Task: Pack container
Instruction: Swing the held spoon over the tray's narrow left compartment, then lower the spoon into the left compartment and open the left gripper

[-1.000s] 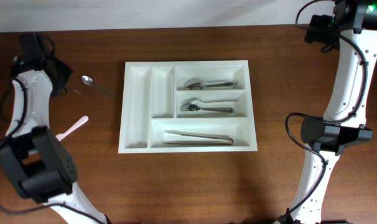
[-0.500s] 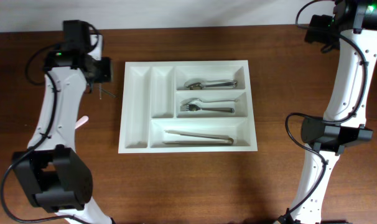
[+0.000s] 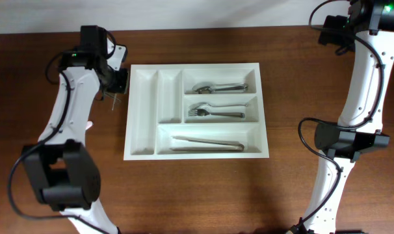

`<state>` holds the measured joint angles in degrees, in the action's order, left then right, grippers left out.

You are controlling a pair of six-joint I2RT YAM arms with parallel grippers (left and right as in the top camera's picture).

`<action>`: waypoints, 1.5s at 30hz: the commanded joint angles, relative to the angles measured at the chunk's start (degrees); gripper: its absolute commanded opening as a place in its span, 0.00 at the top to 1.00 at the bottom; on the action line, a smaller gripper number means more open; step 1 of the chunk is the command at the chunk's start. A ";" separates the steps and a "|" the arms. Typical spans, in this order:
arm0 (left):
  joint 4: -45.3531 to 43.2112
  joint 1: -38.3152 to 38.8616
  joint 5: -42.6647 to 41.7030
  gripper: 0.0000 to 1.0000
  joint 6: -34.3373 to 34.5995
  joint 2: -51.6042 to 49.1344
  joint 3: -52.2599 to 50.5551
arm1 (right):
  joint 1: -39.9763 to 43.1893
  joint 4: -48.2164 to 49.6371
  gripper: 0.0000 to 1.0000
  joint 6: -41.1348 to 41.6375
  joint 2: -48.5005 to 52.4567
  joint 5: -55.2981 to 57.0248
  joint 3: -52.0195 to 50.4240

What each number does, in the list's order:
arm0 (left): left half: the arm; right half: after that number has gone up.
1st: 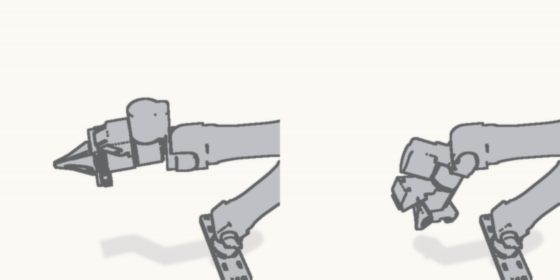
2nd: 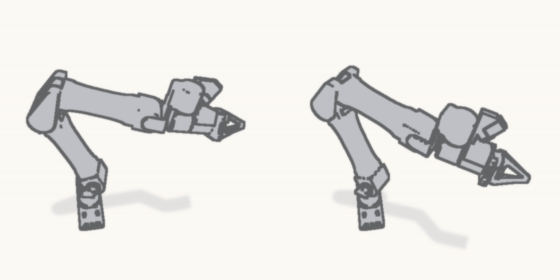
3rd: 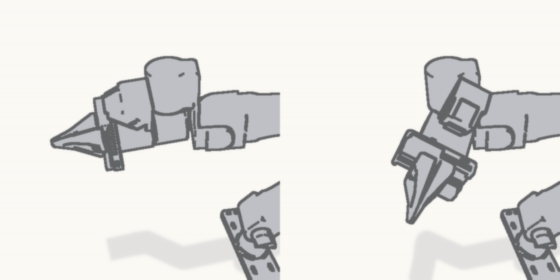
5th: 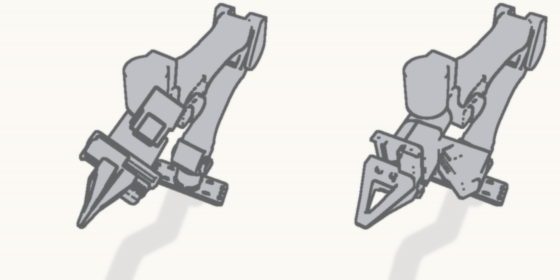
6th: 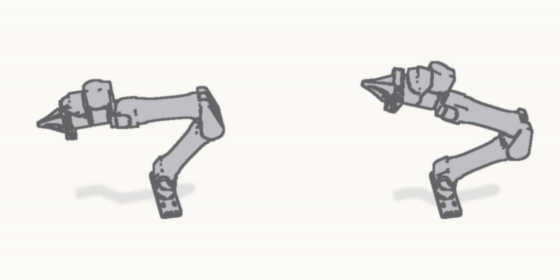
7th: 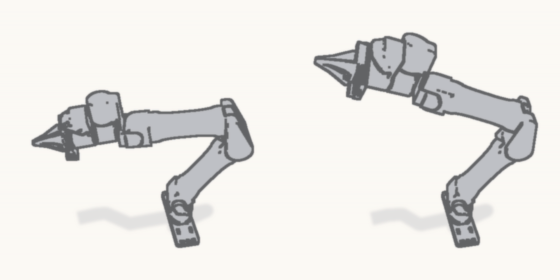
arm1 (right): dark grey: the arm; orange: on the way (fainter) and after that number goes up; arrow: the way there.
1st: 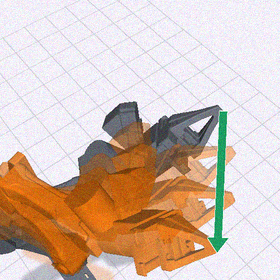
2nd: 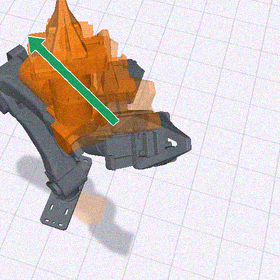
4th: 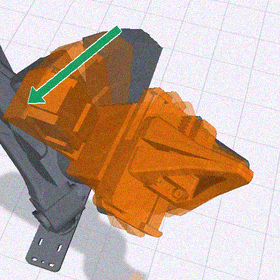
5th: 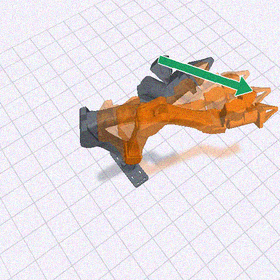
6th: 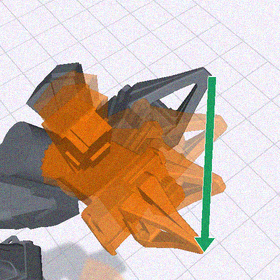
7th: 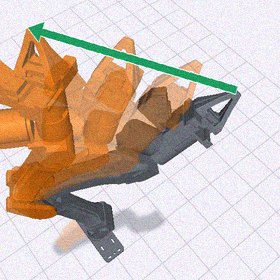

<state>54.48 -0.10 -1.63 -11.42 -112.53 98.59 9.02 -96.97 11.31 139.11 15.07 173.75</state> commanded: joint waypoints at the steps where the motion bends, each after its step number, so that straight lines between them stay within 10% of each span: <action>1: -0.57 0.33 -1.38 0.98 5.62 -3.89 0.83 | 0.04 -0.20 0.01 -0.37 -2.36 -0.09 0.79; 33: -5.14 6.97 -0.57 0.98 13.81 -14.12 0.83 | 0.04 -0.20 0.01 -0.37 -2.36 -0.09 0.79; 45: -4.96 6.97 -0.83 0.69 13.79 -14.12 0.83 | 0.04 -0.20 0.01 -0.37 -2.36 -0.09 0.79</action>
<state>49.65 7.11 -2.57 2.46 -126.52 98.65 9.02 -96.97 11.29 139.11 15.07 173.75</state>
